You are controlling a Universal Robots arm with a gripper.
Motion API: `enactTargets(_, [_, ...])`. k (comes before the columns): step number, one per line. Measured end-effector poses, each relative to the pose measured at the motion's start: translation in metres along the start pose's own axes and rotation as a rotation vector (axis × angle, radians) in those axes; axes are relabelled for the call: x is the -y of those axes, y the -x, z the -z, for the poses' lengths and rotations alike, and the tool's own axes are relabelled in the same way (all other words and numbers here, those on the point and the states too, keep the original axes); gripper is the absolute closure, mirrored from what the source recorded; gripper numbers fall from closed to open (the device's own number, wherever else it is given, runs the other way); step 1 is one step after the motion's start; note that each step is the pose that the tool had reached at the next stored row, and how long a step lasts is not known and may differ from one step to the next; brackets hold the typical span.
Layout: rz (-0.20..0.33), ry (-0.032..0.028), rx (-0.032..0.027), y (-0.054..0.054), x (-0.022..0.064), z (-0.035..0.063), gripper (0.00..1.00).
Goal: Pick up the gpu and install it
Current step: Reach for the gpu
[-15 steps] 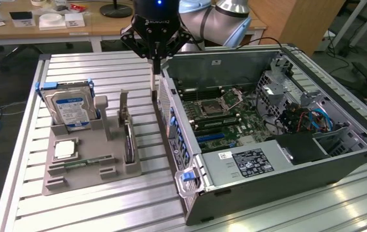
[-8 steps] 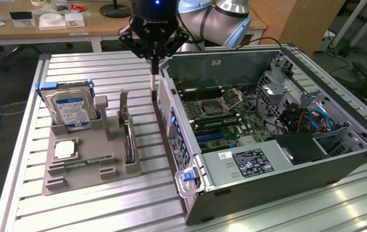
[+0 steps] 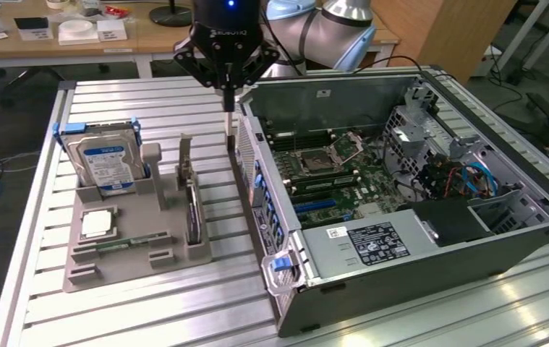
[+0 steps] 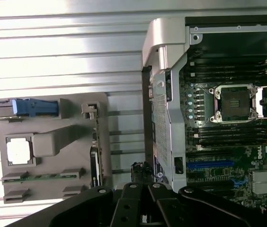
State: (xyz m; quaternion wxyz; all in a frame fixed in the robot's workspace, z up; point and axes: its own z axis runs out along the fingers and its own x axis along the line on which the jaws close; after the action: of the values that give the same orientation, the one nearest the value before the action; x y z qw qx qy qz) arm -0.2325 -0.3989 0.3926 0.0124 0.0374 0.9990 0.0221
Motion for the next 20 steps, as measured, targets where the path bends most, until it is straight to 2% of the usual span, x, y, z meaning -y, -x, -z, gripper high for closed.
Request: enactTargets(20, [0.000, 0.0001, 0.0000, -0.012, 0.0009, 0.0003, 0.89])
